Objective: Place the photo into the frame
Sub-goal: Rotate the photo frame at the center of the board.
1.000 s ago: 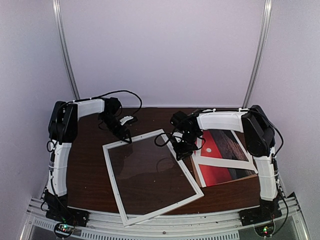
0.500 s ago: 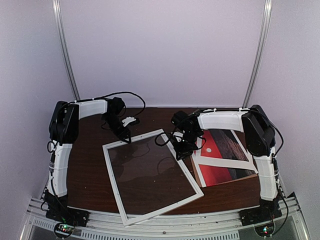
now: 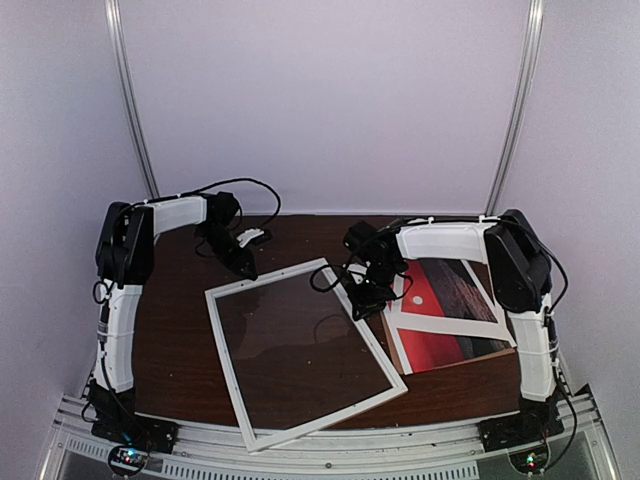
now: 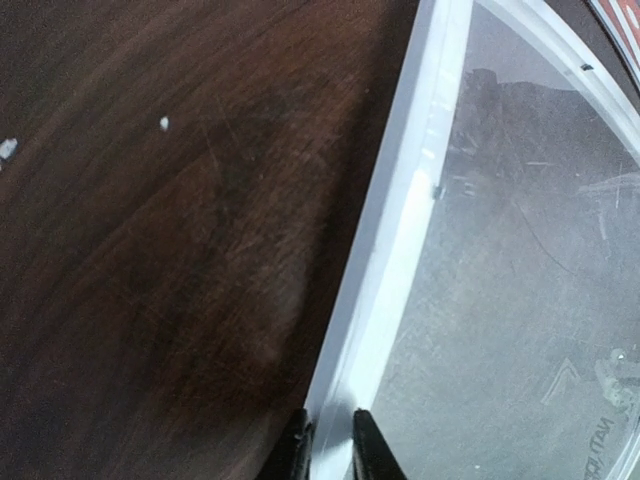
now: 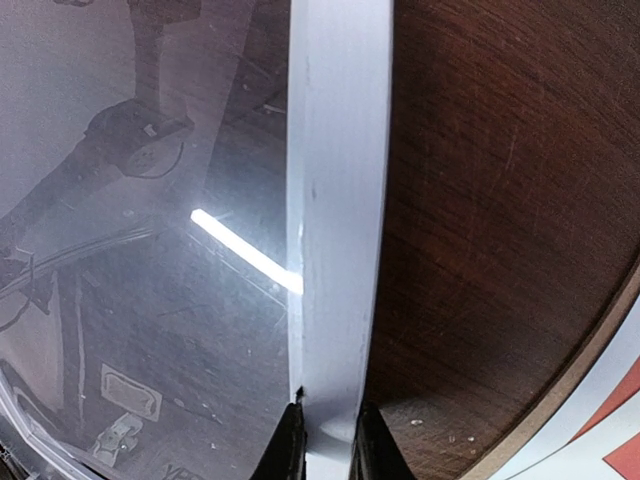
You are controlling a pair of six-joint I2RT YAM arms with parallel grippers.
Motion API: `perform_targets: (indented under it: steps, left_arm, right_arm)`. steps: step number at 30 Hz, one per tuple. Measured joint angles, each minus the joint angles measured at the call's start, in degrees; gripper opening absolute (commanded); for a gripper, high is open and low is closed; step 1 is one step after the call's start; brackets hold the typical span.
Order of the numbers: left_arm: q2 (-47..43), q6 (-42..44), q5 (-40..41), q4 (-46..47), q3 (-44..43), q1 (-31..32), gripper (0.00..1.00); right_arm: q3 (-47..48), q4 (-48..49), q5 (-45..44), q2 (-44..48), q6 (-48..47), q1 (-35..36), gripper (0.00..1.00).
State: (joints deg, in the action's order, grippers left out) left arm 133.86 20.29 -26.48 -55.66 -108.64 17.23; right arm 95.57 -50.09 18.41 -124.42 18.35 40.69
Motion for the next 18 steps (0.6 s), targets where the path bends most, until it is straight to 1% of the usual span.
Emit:
perform_targets:
  steps: [2, 5, 18]
  left_arm:
    - [0.3, 0.2, -0.2, -0.2, -0.9, -0.2, 0.05]
    - [0.6, 0.1, -0.4, -0.2, -1.6, -0.3, 0.0]
    - [2.1, -0.3, -0.4, -1.9, -4.7, -1.3, 0.0]
  right_arm:
    - [-0.3, 0.3, 0.1, 0.1, 0.0, 0.0, 0.08]
    - [-0.5, 0.5, 0.3, 0.2, 0.0, -0.1, 0.08]
    - [-1.1, 1.2, 0.7, 0.5, 0.0, -0.3, 0.08]
